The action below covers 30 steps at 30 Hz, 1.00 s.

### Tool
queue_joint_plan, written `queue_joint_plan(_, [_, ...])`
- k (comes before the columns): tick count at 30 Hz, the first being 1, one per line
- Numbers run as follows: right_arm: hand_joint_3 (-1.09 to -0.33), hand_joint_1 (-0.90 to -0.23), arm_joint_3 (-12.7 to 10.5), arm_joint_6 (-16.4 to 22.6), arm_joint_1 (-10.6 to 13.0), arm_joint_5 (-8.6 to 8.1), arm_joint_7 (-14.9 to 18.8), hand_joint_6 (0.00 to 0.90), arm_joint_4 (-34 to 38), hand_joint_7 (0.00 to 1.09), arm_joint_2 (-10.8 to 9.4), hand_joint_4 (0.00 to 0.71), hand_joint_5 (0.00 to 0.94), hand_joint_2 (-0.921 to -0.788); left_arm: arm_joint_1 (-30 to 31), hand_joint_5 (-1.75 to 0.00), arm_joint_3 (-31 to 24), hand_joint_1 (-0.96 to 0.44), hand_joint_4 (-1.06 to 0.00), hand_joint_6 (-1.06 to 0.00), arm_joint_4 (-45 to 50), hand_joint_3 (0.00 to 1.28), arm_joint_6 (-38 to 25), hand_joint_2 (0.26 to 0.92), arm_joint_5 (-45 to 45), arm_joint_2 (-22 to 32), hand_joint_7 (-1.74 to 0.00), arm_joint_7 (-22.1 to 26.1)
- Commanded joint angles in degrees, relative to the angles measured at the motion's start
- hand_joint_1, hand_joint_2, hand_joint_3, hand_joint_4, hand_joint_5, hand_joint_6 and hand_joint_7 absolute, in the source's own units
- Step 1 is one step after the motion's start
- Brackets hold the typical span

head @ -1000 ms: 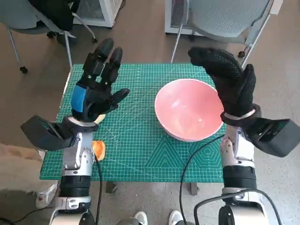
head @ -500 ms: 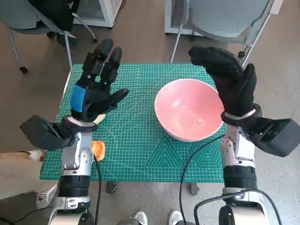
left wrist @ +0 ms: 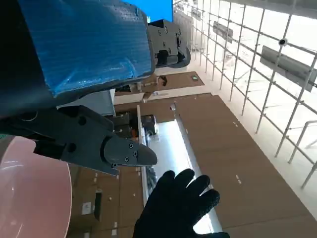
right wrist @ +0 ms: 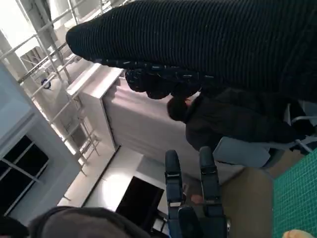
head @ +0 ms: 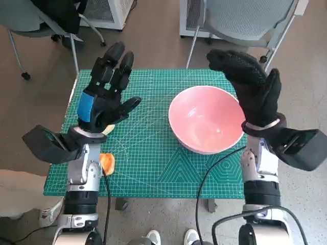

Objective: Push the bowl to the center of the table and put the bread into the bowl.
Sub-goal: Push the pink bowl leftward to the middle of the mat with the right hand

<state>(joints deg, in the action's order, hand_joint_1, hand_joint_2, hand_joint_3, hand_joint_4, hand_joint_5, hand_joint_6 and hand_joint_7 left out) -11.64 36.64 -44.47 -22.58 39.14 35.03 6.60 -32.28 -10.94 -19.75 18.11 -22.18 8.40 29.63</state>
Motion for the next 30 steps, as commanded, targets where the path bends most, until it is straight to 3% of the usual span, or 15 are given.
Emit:
queue_joint_plan(1, [-0.829,-0.659,-1.29,0.3,0.61,-0.04,-0.74,0.002,1.94,0.3,1.32,0.043,0.004,-0.921,0.01,0.0,0.16,-0.38,-0.09,-0.02,-0.26,0.16,0.97,0.921,0.6,0.27,-0.48,0.29])
queue_joint_plan(10, [-0.831,-0.664,-3.45,3.25,-1.42,0.65,-1.65,-0.001,8.15,0.29,3.03,0.048,0.005,-0.921,0.51,-0.01,0.31,-0.39,-0.09,-0.02,-0.02,0.16,1.31,0.921,0.69,0.05,-0.48,0.1])
queue_joint_plan(19, [-0.849,-0.66,-5.07,5.77,-3.75,2.52,-4.32,0.001,16.26,0.28,5.5,0.05,0.004,-0.921,0.7,-0.01,0.25,-0.39,-0.1,-0.03,-0.41,0.17,1.73,0.921,0.65,-0.05,-0.48,-0.01])
queue_joint_plan(30, [-0.874,-0.656,-6.45,4.47,-7.62,5.24,-9.04,0.016,29.66,0.24,9.62,0.041,0.006,-0.921,0.81,-0.01,0.18,-0.39,-0.1,-0.04,-0.74,0.16,1.73,0.921,0.46,-0.24,-0.47,-0.21])
